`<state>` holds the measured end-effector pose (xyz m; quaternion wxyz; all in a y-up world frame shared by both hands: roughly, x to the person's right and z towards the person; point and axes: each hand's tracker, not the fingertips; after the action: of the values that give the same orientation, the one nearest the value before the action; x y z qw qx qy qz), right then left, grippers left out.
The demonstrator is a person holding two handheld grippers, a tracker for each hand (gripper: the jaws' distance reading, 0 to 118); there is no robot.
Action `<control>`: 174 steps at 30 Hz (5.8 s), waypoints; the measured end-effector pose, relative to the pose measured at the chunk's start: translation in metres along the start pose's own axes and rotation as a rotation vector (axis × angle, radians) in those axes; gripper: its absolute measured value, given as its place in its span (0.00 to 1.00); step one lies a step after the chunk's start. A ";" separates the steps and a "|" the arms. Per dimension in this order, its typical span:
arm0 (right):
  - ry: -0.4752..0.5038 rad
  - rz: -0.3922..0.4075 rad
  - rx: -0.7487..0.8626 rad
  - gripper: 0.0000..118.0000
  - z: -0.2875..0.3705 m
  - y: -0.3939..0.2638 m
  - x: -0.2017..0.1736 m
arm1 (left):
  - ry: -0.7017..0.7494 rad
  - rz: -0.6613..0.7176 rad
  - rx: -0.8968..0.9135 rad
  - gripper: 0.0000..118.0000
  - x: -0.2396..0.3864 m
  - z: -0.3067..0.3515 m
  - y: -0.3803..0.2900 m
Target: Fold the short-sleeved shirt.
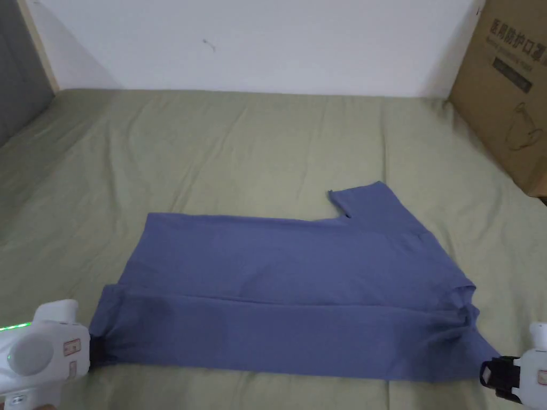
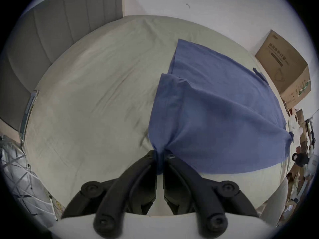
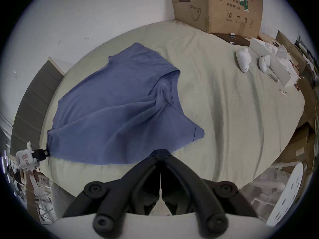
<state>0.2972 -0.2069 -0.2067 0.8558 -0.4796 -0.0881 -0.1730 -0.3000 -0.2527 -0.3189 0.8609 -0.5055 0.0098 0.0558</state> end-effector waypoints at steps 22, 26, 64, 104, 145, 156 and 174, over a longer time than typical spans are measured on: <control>-0.052 -0.151 0.012 0.06 -0.027 0.022 0.014 | -0.068 -0.025 -0.031 0.04 -0.008 0.028 0.015; 0.005 -0.145 0.028 0.06 0.002 0.025 0.021 | -0.096 -0.039 -0.015 0.04 -0.006 0.056 0.013; 0.065 0.062 0.046 0.00 -0.016 0.060 -0.001 | -0.134 -0.061 0.060 0.00 0.040 0.053 0.040; -0.015 0.315 -0.082 0.02 -0.155 0.211 -0.041 | -0.027 -0.056 0.015 0.91 0.036 -0.044 0.155; 0.028 0.358 0.023 0.02 0.062 0.044 -0.001 | -0.092 -0.192 0.056 0.00 0.001 0.091 0.022; -0.011 0.285 -0.109 0.06 0.010 -0.055 0.024 | -0.050 -0.146 -0.043 0.36 -0.014 0.057 -0.048; 0.145 0.309 0.116 0.00 0.040 -0.026 -0.083 | -0.199 0.135 0.168 0.00 -0.003 0.147 -0.091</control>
<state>0.2115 -0.1679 -0.1911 0.9025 -0.4236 0.0387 -0.0680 -0.2990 -0.1691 -0.1674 0.8911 -0.4221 -0.0371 0.1625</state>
